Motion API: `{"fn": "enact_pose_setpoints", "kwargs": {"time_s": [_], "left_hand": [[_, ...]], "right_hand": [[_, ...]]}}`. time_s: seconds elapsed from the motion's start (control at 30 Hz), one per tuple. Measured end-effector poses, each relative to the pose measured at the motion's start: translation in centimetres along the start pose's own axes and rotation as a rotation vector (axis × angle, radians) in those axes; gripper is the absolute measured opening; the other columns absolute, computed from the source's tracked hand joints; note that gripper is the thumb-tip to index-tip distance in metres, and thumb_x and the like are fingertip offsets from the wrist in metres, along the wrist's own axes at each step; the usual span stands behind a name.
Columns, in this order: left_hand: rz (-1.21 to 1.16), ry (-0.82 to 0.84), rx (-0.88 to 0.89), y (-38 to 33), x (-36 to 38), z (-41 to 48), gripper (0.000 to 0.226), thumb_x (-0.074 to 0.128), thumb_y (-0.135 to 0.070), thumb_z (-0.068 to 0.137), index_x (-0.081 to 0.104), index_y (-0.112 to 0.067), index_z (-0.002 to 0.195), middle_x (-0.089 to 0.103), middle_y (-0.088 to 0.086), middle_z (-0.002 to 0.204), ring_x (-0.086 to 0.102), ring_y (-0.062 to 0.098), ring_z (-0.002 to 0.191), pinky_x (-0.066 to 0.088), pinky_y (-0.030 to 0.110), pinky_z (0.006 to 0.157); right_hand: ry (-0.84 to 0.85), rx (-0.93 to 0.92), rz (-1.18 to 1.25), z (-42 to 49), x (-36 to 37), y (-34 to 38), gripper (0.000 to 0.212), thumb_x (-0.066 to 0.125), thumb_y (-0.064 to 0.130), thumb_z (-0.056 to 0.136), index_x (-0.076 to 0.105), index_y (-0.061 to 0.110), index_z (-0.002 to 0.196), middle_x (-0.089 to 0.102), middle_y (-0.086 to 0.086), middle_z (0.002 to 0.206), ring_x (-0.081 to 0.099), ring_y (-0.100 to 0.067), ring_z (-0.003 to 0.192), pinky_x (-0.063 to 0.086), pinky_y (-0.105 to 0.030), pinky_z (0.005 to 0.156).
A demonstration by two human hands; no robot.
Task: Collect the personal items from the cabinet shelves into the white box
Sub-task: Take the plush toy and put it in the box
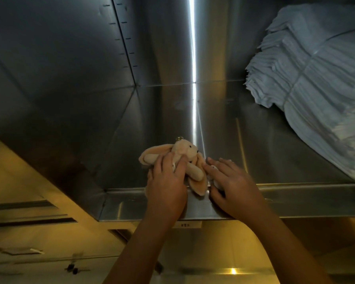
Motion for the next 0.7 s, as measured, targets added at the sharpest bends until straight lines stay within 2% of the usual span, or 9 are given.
{"fn": "enact_pose_setpoints", "kwargs": {"time_s": [0.07, 0.13, 0.23, 0.3, 0.5, 0.6, 0.7], "left_hand": [[0.006, 0.010, 0.000, -0.1, 0.0, -0.1, 0.072, 0.018, -0.047, 0.075, 0.012, -0.032, 0.145, 0.012, 0.004, 0.151, 0.011, 0.023, 0.137, 0.018, 0.044, 0.111], [-0.010, -0.012, 0.008, -0.2, -0.1, -0.3, 0.071, 0.023, -0.046, 0.076, 0.019, -0.030, 0.145, 0.017, 0.006, 0.151, 0.016, 0.026, 0.136, 0.022, 0.046, 0.108], [-0.028, -0.141, 0.085, -0.6, -0.6, -0.7, 0.058, 0.052, -0.037, 0.079, 0.047, -0.018, 0.134, 0.044, 0.017, 0.137, 0.042, 0.037, 0.123, 0.039, 0.052, 0.092], [0.016, -0.216, 0.134, -0.6, -0.8, -1.1, 0.055, 0.066, -0.032, 0.073, 0.057, -0.013, 0.124, 0.053, 0.020, 0.128, 0.052, 0.040, 0.112, 0.046, 0.052, 0.083], [0.051, -0.322, 0.235, -0.5, -2.0, -2.6, 0.041, 0.047, -0.033, 0.083, 0.063, -0.011, 0.114, 0.057, 0.020, 0.122, 0.054, 0.040, 0.111, 0.044, 0.051, 0.085], [0.057, -0.371, 0.277, -0.2, -2.9, -4.1, 0.040, 0.042, -0.032, 0.085, 0.063, -0.011, 0.113, 0.058, 0.020, 0.122, 0.055, 0.040, 0.111, 0.045, 0.051, 0.085], [0.048, -0.429, 0.297, 0.2, -4.2, -6.0, 0.039, 0.041, -0.031, 0.088, 0.066, -0.010, 0.109, 0.058, 0.019, 0.122, 0.054, 0.040, 0.112, 0.045, 0.050, 0.085]], "right_hand": [[-0.014, -0.025, -0.007, -0.1, -0.1, 0.2, 0.055, 0.068, 0.019, 0.077, 0.052, 0.015, 0.129, 0.054, -0.007, 0.132, 0.047, -0.031, 0.122, 0.039, -0.047, 0.097], [-0.042, -0.041, -0.025, -0.2, 0.0, 0.5, 0.056, 0.074, 0.014, 0.069, 0.058, 0.013, 0.123, 0.059, -0.009, 0.125, 0.053, -0.033, 0.115, 0.043, -0.048, 0.091], [-0.095, -0.055, -0.041, -0.5, 0.3, 0.9, 0.054, 0.078, 0.010, 0.065, 0.062, 0.011, 0.116, 0.063, -0.011, 0.118, 0.058, -0.035, 0.109, 0.047, -0.049, 0.087], [-0.133, -0.059, -0.036, -0.6, 0.4, 1.2, 0.049, 0.078, 0.008, 0.065, 0.065, 0.009, 0.112, 0.065, -0.013, 0.114, 0.060, -0.036, 0.105, 0.048, -0.049, 0.084], [-0.182, -0.029, -0.050, -1.1, -0.5, 1.8, 0.049, 0.082, 0.009, 0.062, 0.066, 0.004, 0.109, 0.064, -0.018, 0.115, 0.060, -0.039, 0.104, 0.050, -0.052, 0.080], [-0.257, -0.029, -0.058, -1.7, -1.4, 3.1, 0.038, 0.067, 0.014, 0.075, 0.064, 0.003, 0.112, 0.062, -0.019, 0.117, 0.059, -0.041, 0.106, 0.049, -0.055, 0.082], [-0.330, -0.058, -0.061, -2.7, -2.6, 5.1, 0.039, 0.054, 0.024, 0.080, 0.065, 0.002, 0.110, 0.063, -0.019, 0.115, 0.059, -0.041, 0.105, 0.047, -0.054, 0.083]]}}
Point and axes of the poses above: each hand's wrist, its own z-axis towards the middle knuckle, its own x-axis out of the palm, y = z × x, the point moved 4 cm from there along z, towards the middle knuckle
